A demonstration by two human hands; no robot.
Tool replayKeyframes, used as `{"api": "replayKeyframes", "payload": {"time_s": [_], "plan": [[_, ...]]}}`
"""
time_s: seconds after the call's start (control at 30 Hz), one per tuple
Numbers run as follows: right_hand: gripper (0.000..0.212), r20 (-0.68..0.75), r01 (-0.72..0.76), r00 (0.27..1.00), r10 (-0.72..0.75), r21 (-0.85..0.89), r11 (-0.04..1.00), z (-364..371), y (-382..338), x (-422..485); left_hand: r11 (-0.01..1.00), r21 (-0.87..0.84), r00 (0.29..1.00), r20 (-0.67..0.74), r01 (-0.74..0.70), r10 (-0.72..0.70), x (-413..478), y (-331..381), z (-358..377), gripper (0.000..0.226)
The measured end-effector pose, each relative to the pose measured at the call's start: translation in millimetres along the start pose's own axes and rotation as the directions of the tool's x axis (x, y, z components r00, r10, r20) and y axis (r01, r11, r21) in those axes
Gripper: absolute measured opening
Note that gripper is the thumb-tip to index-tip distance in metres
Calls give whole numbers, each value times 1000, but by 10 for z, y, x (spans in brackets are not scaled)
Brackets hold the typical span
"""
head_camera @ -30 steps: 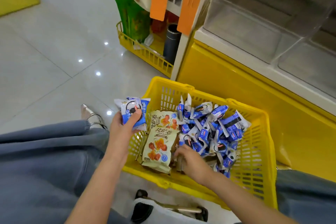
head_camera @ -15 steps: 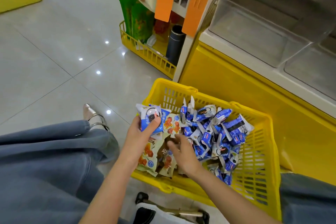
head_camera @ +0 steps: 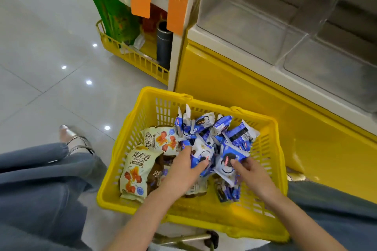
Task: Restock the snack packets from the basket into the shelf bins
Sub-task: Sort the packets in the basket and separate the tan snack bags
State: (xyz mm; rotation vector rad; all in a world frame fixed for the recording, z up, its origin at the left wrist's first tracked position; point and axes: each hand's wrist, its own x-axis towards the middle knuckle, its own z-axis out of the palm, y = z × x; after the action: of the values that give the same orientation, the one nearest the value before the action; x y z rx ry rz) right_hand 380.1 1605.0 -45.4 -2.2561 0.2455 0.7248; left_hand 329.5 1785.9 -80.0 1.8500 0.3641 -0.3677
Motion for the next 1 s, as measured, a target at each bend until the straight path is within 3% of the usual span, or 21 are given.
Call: {"api": "replayKeyframes", "payload": {"time_s": [0.07,0.13,0.2,0.3,0.4,0.47,0.53,0.63,0.7,0.77,0.83,0.87,0.93,1.0], "plan": [[26,-1,52,998,-55,-281,958,-156,157,129,989,144,991,128,23,-42,143,-49,184,56],[21,91,77,995,-34,-520,851,-179,304,211,957,289,952,288,17,-103,244,-175,382,64],[18,188,129,982,-6,-650,749,-84,494,270,901,433,900,397,-11,-180,304,-332,548,63],[34,253,160,967,40,-715,680,145,772,339,802,595,856,443,-57,-267,369,-577,756,52],[42,251,124,962,107,-750,650,275,941,382,797,603,838,438,-7,-324,429,-714,910,48],[35,269,108,954,135,-725,680,297,1009,416,826,564,830,463,-5,-311,472,-742,989,38],[12,295,87,941,165,-683,725,277,1050,437,841,540,797,522,-32,-305,486,-733,1051,33],[24,332,129,936,117,-632,764,144,1010,446,868,492,765,585,-70,-270,451,-652,1079,24],[18,201,186,975,-89,-534,825,37,877,461,895,425,860,498,-133,-109,416,-545,981,27],[13,-93,246,951,-295,-348,905,-45,666,482,909,365,962,247,-202,114,377,-402,790,25],[17,-346,320,850,-397,-260,911,-108,446,560,905,349,959,-54,-245,280,362,-263,560,19],[20,-402,350,807,-433,-265,898,-126,351,601,907,349,934,-176,-237,312,374,-222,454,18],[16,-377,377,803,-462,-279,883,-110,225,663,913,372,900,-319,-168,296,427,-235,290,17],[5,-163,419,861,-481,-309,854,9,206,667,906,423,935,-308,-33,178,483,-317,189,28]]}}
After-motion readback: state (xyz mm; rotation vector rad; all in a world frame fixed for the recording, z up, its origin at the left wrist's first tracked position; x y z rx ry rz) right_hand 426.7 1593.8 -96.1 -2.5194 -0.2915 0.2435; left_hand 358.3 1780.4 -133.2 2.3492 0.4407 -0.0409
